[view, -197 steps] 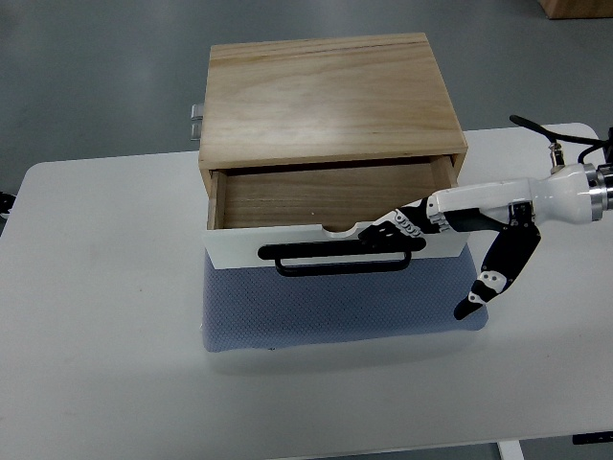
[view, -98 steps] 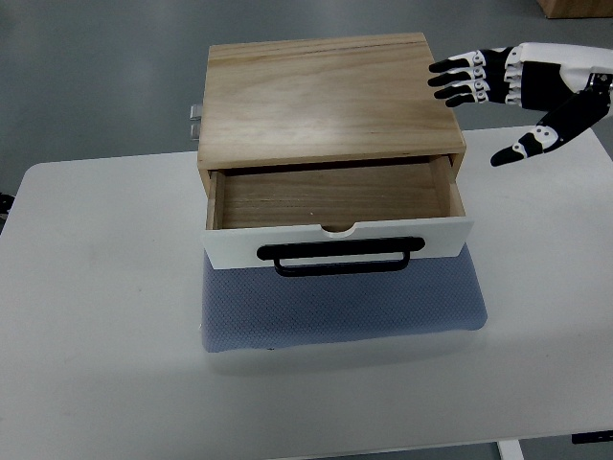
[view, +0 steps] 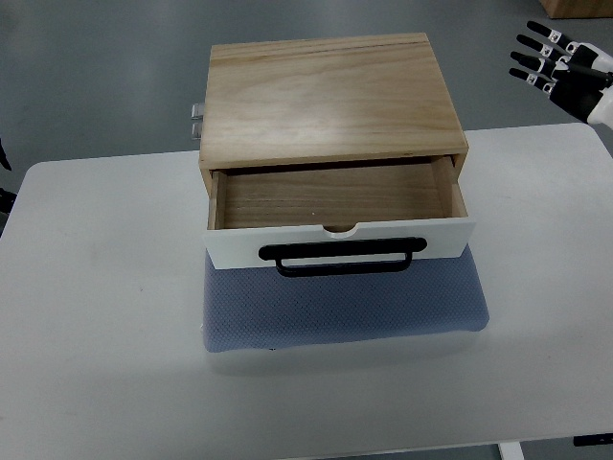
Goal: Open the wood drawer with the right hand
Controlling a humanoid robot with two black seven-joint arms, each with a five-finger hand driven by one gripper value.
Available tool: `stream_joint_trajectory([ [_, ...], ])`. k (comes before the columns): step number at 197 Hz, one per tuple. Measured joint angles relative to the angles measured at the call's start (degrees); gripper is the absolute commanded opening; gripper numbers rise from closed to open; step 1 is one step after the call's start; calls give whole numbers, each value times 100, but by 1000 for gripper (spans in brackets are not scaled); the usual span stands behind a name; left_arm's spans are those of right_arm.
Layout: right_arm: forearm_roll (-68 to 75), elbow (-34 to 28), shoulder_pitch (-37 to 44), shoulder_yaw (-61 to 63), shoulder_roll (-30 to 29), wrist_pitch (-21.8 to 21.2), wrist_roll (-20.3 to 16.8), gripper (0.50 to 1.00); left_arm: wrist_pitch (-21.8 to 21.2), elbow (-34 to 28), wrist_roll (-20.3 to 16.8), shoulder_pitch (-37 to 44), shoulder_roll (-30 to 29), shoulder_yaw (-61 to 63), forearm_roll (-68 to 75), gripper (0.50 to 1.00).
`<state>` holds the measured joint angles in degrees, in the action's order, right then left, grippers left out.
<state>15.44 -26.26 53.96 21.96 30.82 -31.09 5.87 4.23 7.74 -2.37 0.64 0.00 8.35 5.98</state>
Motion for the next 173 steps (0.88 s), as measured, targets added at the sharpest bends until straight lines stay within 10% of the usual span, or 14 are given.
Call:
stream_joint_trajectory([
  [59,955,53,-298,189,-262,617,-815,952,0,2,0,4,0,0,0,1000],
  [173,1050,-63,-552,208,-575,212,-799,954,-1,0,-1,0,0,0,0,1000],
])
